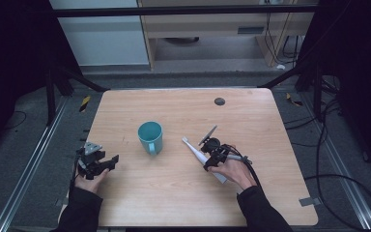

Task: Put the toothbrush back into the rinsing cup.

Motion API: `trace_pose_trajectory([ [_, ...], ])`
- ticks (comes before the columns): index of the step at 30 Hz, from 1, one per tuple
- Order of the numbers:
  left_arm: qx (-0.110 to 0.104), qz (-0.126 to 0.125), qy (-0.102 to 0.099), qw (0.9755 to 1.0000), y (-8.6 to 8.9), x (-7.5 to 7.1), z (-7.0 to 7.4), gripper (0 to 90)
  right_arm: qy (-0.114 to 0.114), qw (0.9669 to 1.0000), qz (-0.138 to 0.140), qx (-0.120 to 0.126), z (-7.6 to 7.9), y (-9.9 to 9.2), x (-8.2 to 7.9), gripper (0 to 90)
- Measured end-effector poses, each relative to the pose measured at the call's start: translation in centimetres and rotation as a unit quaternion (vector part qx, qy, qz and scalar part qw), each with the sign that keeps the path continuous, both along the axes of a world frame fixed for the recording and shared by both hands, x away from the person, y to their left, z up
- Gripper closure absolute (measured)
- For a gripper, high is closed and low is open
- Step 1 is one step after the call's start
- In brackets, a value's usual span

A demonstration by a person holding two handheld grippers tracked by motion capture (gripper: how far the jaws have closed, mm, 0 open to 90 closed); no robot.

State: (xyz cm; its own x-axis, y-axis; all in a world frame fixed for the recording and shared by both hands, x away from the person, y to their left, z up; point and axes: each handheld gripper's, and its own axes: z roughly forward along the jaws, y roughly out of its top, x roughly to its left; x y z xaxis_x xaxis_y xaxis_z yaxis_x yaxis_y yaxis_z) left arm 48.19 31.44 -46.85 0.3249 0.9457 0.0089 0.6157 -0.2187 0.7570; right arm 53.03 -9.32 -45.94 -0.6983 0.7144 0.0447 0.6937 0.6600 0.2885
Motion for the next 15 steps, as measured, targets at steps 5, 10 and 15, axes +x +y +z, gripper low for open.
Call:
trace_pose_trajectory([
  [5,0.001,0.000,0.000,1.0000,0.01,0.00,-0.01,39.6,0.009,1.0000,-0.001,-0.003,-0.35,0.05,0.24,58.1],
  [10,0.001,0.001,0.001,1.0000,0.01,0.03,-0.04,39.6,0.011,0.9999,0.001,-0.008,-0.71,0.11,0.23,63.2],
  [15,0.001,0.001,0.001,1.0000,0.00,0.02,-0.03,39.7,0.002,0.9999,0.012,-0.011,-0.86,-0.07,0.30,65.4],
])
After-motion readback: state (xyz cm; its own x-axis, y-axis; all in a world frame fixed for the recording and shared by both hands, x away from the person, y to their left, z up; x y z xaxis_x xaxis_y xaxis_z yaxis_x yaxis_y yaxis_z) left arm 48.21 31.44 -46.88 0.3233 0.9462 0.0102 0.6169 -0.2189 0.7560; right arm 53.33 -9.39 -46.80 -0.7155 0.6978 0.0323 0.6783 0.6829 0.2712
